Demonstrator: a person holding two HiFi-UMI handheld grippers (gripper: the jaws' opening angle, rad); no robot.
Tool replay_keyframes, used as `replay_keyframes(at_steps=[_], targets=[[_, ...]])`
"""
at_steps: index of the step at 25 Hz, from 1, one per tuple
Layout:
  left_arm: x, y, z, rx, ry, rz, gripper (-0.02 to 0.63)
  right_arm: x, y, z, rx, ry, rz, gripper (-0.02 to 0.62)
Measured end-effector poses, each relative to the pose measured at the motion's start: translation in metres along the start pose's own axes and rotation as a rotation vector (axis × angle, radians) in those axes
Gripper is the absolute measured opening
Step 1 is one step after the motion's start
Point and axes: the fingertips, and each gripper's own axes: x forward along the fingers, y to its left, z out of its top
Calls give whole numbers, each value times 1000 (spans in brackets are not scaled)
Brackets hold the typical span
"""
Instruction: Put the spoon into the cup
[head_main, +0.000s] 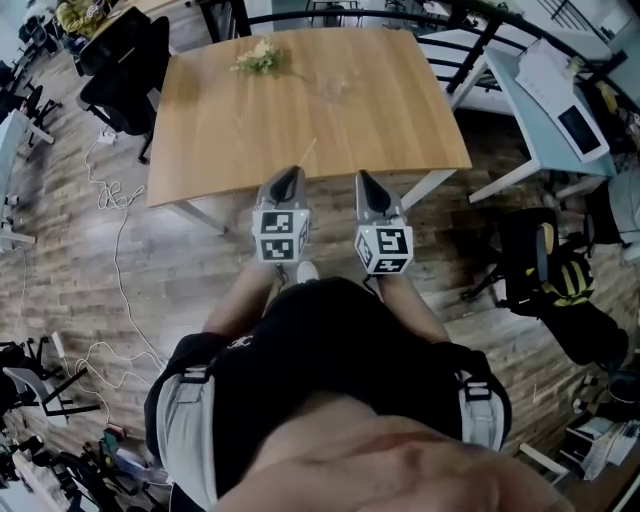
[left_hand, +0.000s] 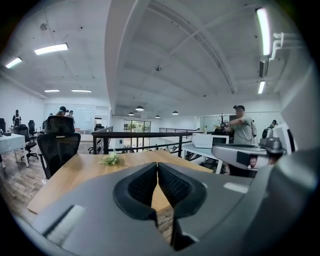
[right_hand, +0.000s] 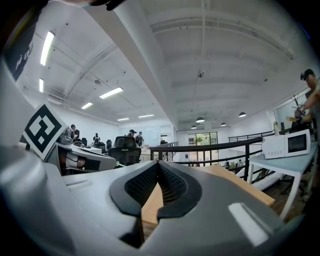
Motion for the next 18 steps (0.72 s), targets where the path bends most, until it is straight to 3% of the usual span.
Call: replay_keyframes(at_steps=[9,18], targets=[[48,45,9,-1,3,-8,17,67,-10,-2,2,13,-18,0],[75,68,12,14,20,-10,17,99,-17,2,11,-4,-26,0]])
